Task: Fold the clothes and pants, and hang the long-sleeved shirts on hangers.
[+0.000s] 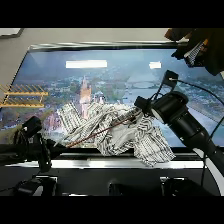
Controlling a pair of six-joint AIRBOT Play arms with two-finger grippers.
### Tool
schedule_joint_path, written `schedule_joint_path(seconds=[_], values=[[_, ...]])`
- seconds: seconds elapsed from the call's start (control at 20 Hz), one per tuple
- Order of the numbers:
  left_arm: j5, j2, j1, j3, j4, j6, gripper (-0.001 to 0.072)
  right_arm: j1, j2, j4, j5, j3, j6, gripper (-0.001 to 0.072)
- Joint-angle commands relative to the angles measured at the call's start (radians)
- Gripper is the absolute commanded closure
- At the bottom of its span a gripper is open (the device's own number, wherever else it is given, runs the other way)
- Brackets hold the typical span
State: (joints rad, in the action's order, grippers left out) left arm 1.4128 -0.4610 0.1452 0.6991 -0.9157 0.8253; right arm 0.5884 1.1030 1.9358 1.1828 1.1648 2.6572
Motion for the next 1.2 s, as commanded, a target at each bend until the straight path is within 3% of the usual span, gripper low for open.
schedule_joint_path(seconds=[0.0,0.15,0.55,0.8,0.95,1.15], values=[[-0.035,-0.042,0.008,0.000,0.020,-0.036,0.0675,0.001,-0.002,-0.015,-0.024,0.004,-0.002,0.0672],[-0.072,-0.087,0.084,0.000,0.027,-0.041,0.0676,0.001,-0.015,-0.015,-0.033,0.008,-0.006,0.0672],[-0.336,-0.259,0.279,0.000,0.021,-0.002,0.0675,0.001,-0.106,-0.018,0.013,0.008,-0.029,0.0673],[-0.359,-0.280,0.289,0.002,-0.018,0.092,0.0676,0.001,-0.186,-0.031,0.037,0.008,-0.032,0.0673],[-0.385,-0.285,0.303,0.002,-0.018,0.091,0.0675,0.016,-0.225,-0.075,0.045,0.008,-0.032,0.0674],[-0.479,-0.285,0.381,0.002,-0.017,0.087,0.0675,0.113,-0.231,-0.021,0.060,0.008,0.016,0.0674]])
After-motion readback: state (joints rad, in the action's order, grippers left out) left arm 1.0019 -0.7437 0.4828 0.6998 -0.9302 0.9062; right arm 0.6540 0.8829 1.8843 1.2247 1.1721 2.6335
